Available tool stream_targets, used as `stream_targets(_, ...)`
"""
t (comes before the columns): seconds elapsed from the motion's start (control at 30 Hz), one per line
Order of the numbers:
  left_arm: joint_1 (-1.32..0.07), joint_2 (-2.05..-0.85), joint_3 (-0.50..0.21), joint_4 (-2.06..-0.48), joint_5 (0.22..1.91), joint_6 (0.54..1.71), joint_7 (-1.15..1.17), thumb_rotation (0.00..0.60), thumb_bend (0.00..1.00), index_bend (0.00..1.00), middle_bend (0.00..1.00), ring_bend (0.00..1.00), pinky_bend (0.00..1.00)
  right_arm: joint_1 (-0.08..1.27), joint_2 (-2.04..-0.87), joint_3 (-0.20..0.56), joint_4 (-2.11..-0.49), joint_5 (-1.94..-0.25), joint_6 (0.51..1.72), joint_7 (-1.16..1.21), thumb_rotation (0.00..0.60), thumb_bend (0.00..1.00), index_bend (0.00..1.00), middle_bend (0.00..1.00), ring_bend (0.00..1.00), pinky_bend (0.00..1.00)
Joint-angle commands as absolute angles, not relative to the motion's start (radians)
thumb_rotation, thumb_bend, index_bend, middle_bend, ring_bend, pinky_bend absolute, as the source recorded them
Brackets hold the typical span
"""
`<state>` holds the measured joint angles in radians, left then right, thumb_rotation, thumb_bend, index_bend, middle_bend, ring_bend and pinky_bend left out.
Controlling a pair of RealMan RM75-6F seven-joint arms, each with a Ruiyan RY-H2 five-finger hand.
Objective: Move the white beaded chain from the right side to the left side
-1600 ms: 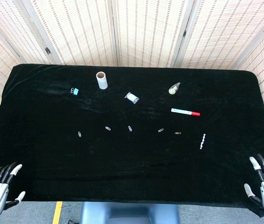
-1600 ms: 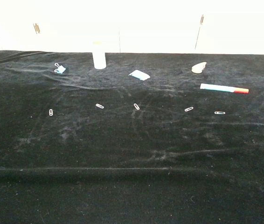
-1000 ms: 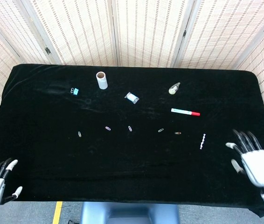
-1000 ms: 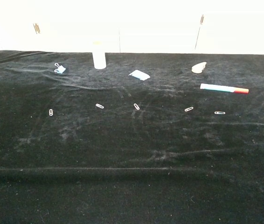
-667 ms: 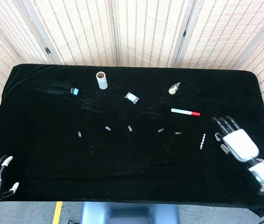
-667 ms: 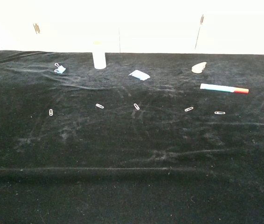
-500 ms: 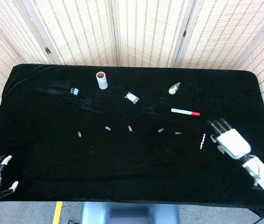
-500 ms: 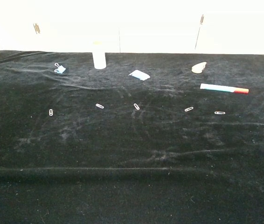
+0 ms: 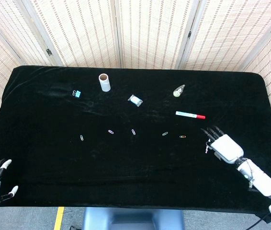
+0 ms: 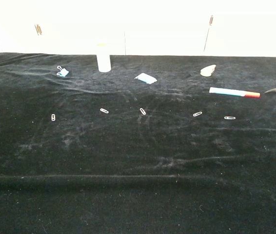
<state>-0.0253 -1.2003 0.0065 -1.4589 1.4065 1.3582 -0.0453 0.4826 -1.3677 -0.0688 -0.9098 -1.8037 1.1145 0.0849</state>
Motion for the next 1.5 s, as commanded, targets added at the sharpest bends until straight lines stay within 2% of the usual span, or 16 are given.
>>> stream_targets(0.03, -0.024, -1.199, 0.007, -1.458, 1.407, 1.360, -0.049, 0.600, 0.34, 0.00, 0.07, 0.10, 0.09, 0.491, -1.376, -0.071, -0.915, -1.792, 1.105, 0.058, 0.600, 0.36, 0.48, 0.00, 0.00, 0.00)
stream_targets(0.3, -0.023, -1.197, 0.008, -1.456, 1.406, 1.361, -0.056, 0.600, 0.34, 0.00, 0.07, 0.10, 0.09, 0.493, -1.445, -0.084, -0.824, -1.798, 1.148, 0.024, 0.600, 0.36, 0.45, 0.00, 0.00, 0.00)
stream_targets(0.67, -0.032, -1.191, 0.012, -1.454, 1.399, 1.333, -0.078, 0.600, 0.34, 0.00, 0.07, 0.10, 0.10, 0.506, -1.530, -0.107, -0.680, -1.793, 1.164, 0.112, 0.600, 0.36, 0.44, 0.00, 0.00, 0.00)
stream_targets(1.2, -0.031, -1.190, 0.007, -1.447, 1.387, 1.332, -0.087, 0.600, 0.34, 0.00, 0.07, 0.10, 0.10, 0.538, -1.563, -0.125, -0.649, -1.772, 1.126, 0.123, 0.600, 0.36, 0.44, 0.00, 0.00, 0.00)
stream_targets(1.27, -0.030, -1.190, 0.007, -1.445, 1.389, 1.334, -0.093, 0.600, 0.34, 0.00, 0.06, 0.10, 0.10, 0.540, -1.565, -0.127, -0.648, -1.770, 1.126, 0.123, 0.600, 0.36, 0.46, 0.00, 0.01, 0.00)
stream_targets(1.5, -0.025, -1.189, 0.009, -1.437, 1.400, 1.347, -0.114, 0.600, 0.34, 0.00, 0.03, 0.09, 0.10, 0.543, -1.570, -0.130, -0.646, -1.758, 1.121, 0.129, 0.600, 0.36, 0.64, 0.05, 0.03, 0.00)
